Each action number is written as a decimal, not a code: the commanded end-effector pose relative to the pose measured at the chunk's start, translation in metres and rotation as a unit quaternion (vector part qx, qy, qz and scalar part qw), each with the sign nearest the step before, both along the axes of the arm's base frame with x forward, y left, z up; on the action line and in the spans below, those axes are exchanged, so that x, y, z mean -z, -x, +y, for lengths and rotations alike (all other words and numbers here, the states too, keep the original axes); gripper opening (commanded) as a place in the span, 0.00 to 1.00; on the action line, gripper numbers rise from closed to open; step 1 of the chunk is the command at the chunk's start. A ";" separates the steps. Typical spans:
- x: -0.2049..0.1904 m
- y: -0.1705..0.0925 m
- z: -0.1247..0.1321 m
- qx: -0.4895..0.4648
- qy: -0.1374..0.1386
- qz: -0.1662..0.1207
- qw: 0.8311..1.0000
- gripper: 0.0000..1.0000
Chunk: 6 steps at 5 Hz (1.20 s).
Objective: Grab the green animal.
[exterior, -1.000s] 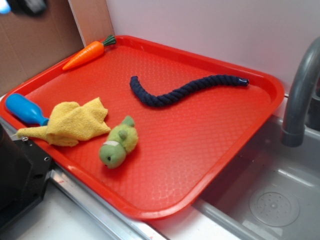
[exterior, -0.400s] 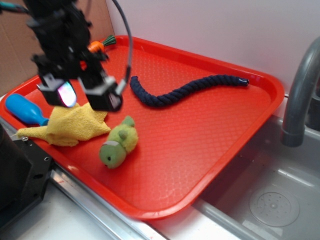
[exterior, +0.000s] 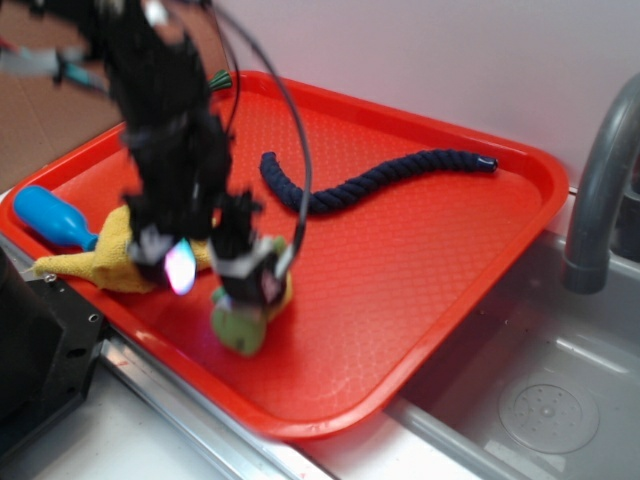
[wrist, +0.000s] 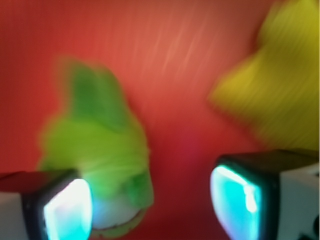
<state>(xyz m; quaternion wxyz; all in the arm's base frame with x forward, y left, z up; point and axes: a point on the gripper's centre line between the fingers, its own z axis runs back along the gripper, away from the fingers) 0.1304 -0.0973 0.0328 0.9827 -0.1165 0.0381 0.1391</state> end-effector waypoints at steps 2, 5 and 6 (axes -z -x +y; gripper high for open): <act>-0.001 -0.032 0.002 0.038 0.015 -0.006 0.999 1.00; 0.001 -0.047 -0.004 0.061 -0.042 0.021 0.997 0.00; 0.003 -0.050 0.001 0.069 -0.038 0.029 0.996 0.00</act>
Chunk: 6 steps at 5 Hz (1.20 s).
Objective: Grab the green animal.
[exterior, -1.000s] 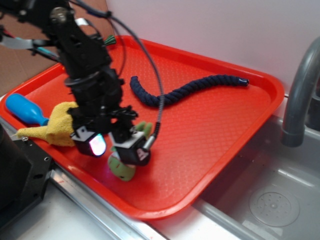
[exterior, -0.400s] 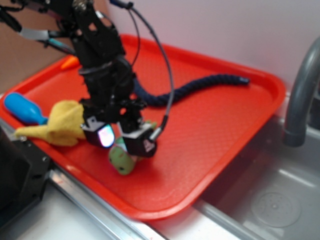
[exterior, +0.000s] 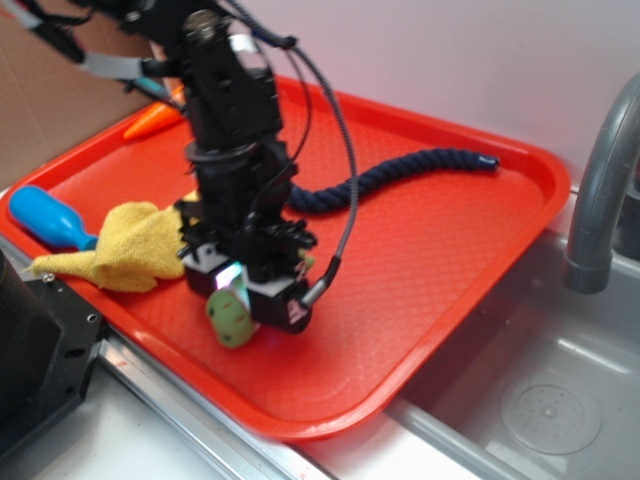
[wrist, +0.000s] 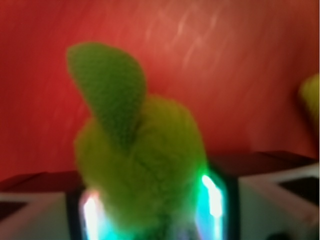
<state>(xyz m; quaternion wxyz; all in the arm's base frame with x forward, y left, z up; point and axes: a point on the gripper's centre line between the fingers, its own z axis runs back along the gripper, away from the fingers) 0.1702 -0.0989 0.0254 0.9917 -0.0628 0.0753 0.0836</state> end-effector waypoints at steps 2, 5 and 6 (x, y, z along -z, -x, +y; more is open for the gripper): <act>-0.065 0.001 0.019 0.112 -0.053 -0.064 0.990 0.00; -0.201 0.019 0.101 0.038 -0.054 -0.116 0.991 0.00; -0.212 -0.011 0.134 0.019 -0.090 -0.124 0.988 0.00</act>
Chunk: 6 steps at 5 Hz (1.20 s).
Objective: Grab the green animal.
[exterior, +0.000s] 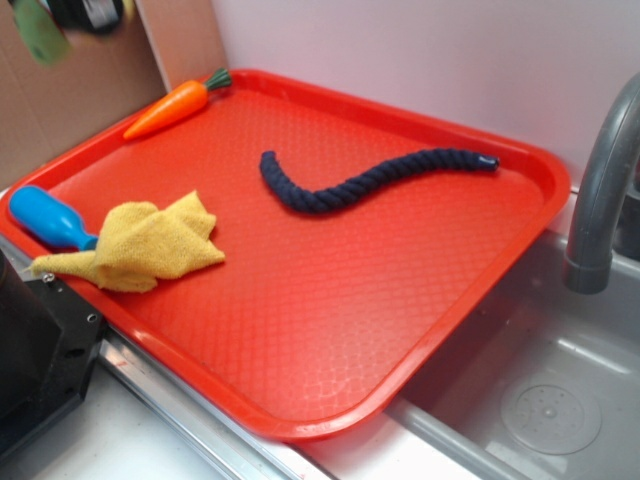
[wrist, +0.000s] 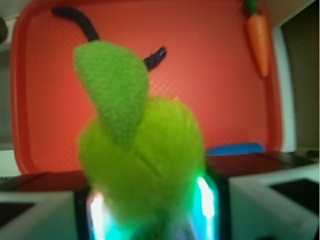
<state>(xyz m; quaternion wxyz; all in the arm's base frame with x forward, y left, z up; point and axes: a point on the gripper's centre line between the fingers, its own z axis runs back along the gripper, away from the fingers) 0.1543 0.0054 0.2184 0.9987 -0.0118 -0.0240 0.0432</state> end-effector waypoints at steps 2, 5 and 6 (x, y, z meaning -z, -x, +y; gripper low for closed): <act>-0.007 -0.062 0.048 0.003 -0.038 -0.058 0.998 0.00; 0.030 -0.069 0.035 -0.005 -0.039 -0.019 0.999 0.00; 0.032 -0.069 0.035 -0.005 -0.026 -0.019 0.999 0.00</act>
